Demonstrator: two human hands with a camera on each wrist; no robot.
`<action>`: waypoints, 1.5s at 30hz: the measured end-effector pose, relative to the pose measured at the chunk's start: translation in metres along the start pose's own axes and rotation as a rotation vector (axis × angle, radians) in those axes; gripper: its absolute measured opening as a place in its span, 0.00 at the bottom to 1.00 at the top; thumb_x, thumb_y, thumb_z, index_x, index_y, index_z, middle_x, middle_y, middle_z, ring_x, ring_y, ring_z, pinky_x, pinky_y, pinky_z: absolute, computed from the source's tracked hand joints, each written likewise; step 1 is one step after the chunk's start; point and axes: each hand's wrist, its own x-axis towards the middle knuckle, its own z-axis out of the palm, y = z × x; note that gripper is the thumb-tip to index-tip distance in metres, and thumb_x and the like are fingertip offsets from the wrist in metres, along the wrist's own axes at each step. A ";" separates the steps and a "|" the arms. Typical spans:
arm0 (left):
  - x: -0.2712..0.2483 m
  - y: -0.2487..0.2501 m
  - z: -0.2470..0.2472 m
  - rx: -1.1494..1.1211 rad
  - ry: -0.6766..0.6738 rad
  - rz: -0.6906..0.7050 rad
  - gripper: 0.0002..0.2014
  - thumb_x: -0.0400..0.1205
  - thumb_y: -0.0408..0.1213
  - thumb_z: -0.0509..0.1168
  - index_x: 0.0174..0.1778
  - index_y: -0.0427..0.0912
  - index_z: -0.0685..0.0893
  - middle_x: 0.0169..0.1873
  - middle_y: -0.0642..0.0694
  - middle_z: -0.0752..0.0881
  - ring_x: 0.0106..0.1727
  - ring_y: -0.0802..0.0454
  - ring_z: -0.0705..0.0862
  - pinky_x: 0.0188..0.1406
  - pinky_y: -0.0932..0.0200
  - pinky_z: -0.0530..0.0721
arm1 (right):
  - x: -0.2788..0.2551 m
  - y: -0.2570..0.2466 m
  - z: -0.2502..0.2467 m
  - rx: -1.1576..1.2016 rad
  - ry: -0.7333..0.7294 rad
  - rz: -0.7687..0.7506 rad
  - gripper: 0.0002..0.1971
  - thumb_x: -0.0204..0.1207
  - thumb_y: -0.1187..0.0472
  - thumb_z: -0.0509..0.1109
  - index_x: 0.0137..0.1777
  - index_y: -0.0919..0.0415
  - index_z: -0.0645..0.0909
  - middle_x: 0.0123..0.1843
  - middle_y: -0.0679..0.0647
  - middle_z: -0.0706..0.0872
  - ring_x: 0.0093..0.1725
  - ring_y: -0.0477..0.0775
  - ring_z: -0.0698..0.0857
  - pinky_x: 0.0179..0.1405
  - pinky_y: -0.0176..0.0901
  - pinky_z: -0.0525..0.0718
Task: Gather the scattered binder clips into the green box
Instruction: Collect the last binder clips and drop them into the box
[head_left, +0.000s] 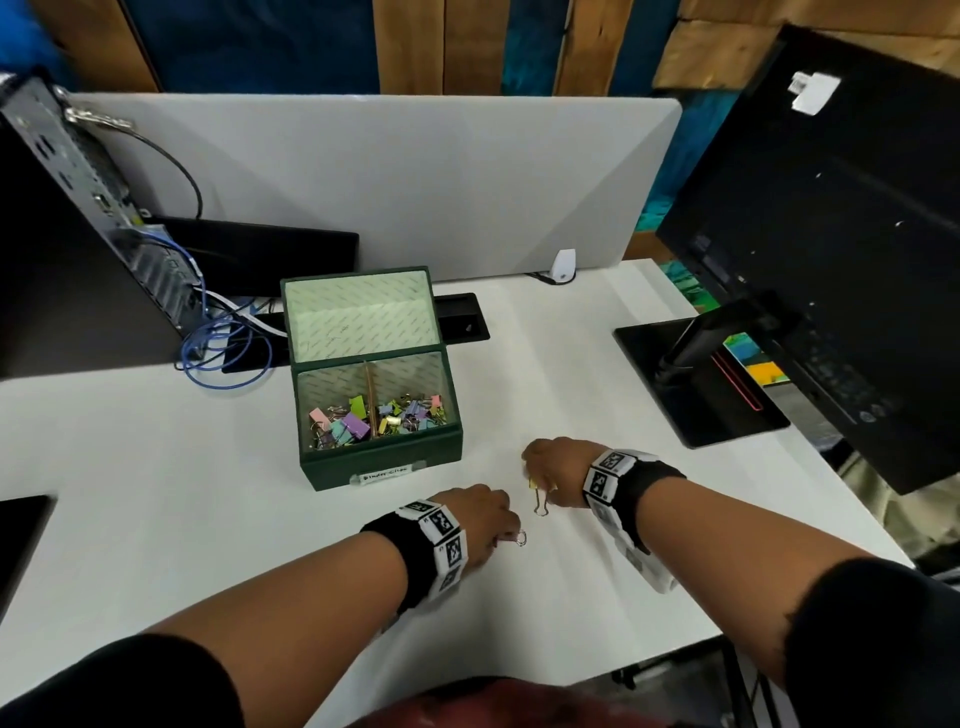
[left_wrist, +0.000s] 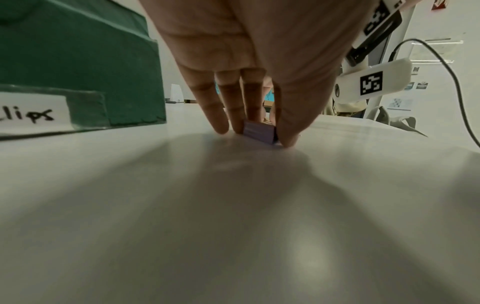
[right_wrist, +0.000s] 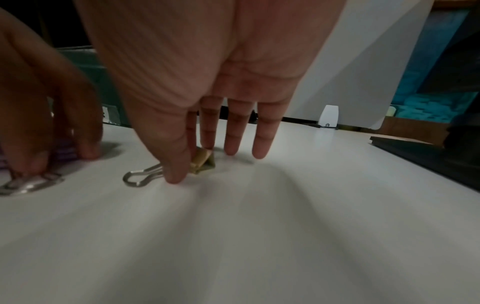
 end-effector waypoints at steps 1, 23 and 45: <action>-0.002 -0.003 0.000 -0.009 0.016 -0.011 0.18 0.79 0.34 0.59 0.65 0.46 0.77 0.65 0.43 0.76 0.66 0.41 0.74 0.61 0.46 0.79 | 0.000 0.000 -0.001 -0.021 -0.003 -0.002 0.09 0.71 0.67 0.67 0.51 0.63 0.80 0.65 0.56 0.78 0.57 0.62 0.82 0.54 0.49 0.82; -0.108 -0.131 -0.046 -0.523 0.853 -0.614 0.19 0.72 0.43 0.73 0.59 0.47 0.82 0.58 0.42 0.81 0.61 0.42 0.79 0.61 0.52 0.76 | 0.007 -0.015 -0.013 0.309 0.118 0.157 0.26 0.70 0.64 0.68 0.69 0.53 0.67 0.50 0.52 0.79 0.47 0.56 0.79 0.47 0.42 0.77; -0.111 -0.132 -0.002 -1.215 0.773 -0.727 0.29 0.73 0.31 0.71 0.60 0.62 0.64 0.41 0.48 0.78 0.44 0.45 0.83 0.48 0.46 0.86 | 0.040 -0.135 -0.116 1.005 0.369 -0.052 0.16 0.71 0.69 0.68 0.54 0.51 0.73 0.38 0.55 0.85 0.40 0.60 0.89 0.54 0.56 0.87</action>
